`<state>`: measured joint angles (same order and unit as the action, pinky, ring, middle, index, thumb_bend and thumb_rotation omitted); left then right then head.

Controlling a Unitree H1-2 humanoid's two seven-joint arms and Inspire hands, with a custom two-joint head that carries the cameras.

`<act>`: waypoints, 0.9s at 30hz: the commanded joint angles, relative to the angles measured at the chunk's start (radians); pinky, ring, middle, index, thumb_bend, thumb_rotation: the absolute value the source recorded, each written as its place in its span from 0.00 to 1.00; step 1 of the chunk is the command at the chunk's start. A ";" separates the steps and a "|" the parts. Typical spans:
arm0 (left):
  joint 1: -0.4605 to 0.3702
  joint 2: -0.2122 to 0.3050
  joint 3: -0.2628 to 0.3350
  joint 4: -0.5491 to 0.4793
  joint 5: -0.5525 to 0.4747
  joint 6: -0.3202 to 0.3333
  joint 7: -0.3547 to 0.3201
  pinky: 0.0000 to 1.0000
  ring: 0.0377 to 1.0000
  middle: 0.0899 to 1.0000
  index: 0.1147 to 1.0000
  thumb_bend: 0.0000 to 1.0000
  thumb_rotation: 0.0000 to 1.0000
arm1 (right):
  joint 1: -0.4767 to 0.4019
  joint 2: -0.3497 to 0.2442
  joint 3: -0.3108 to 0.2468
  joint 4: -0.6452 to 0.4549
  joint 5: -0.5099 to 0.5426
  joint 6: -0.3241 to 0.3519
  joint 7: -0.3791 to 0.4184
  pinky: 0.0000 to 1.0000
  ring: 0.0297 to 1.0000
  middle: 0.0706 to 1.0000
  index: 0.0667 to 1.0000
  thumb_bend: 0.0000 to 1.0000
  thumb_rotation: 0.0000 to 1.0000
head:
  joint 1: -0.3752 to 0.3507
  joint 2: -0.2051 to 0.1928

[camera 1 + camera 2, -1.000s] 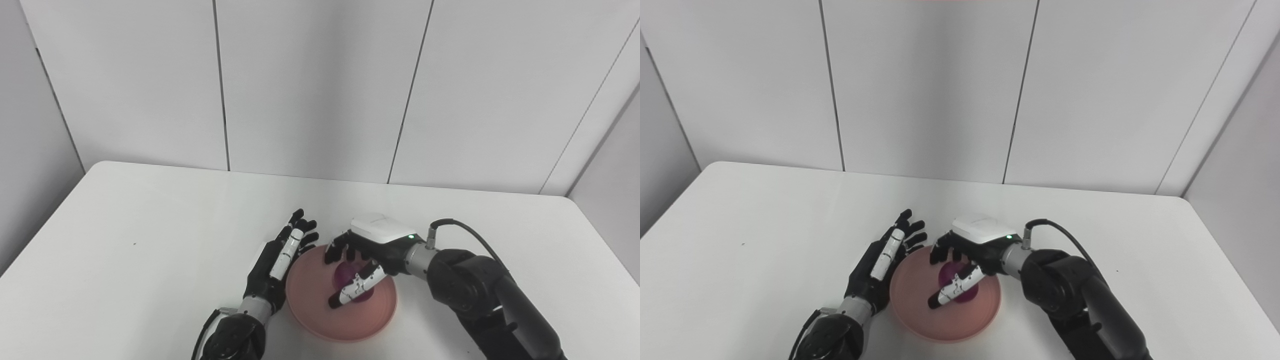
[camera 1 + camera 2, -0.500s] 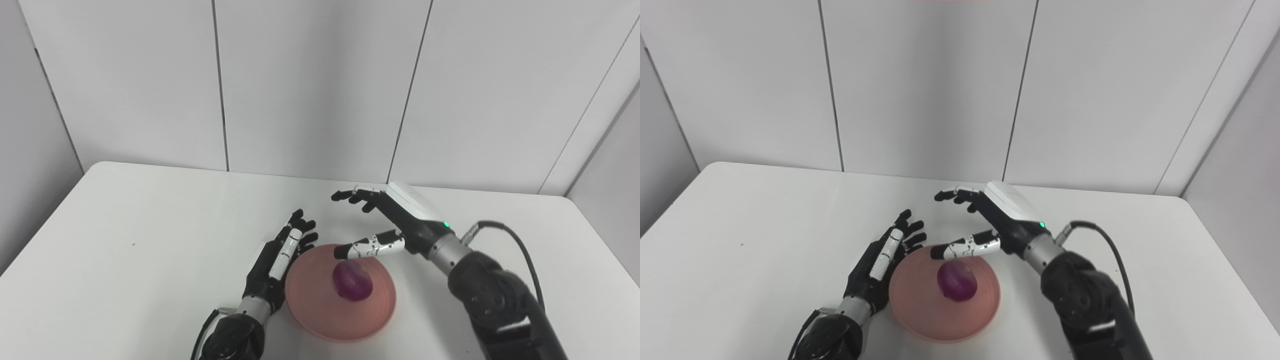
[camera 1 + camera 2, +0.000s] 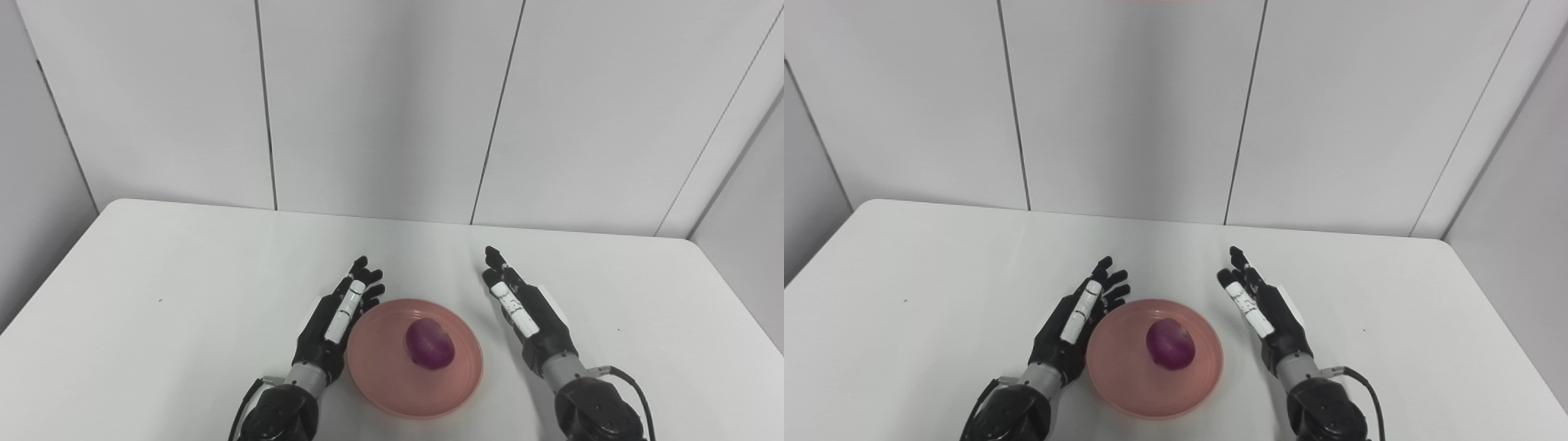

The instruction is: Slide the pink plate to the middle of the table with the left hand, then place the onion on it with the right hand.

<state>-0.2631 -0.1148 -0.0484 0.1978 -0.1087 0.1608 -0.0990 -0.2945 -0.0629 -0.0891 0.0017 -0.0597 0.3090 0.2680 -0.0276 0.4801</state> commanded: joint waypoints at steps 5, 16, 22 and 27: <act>0.042 0.014 0.014 0.035 -0.005 0.092 0.012 0.91 0.89 0.90 0.94 0.62 0.81 | 0.029 0.014 0.016 0.035 0.047 -0.094 -0.054 1.00 1.00 1.00 1.00 0.85 0.83 | 0.000 0.002; 0.043 0.014 0.014 0.028 -0.001 0.100 0.018 0.92 0.89 0.90 0.94 0.62 0.80 | 0.085 0.032 0.040 0.109 0.147 -0.163 -0.061 1.00 1.00 1.00 0.99 0.88 0.80 | 0.001 0.003; 0.051 0.012 0.014 0.024 0.009 0.083 0.029 0.93 0.89 0.90 0.93 0.65 0.80 | 0.108 0.052 0.043 0.150 0.205 -0.200 -0.068 1.00 0.99 0.98 0.96 0.92 0.81 | 0.006 0.007; 0.059 -0.001 0.027 0.019 0.025 0.047 0.063 0.92 0.93 0.93 0.93 0.63 0.79 | 0.115 0.061 0.045 0.176 0.231 -0.211 -0.082 1.00 0.99 0.98 0.96 0.93 0.84 | 0.011 0.009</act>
<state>-0.2547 -0.1200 -0.0356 0.1851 -0.1024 0.1698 -0.0777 -0.2082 -0.0198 -0.0560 0.1411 0.1596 0.0765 0.1829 -0.0169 0.4878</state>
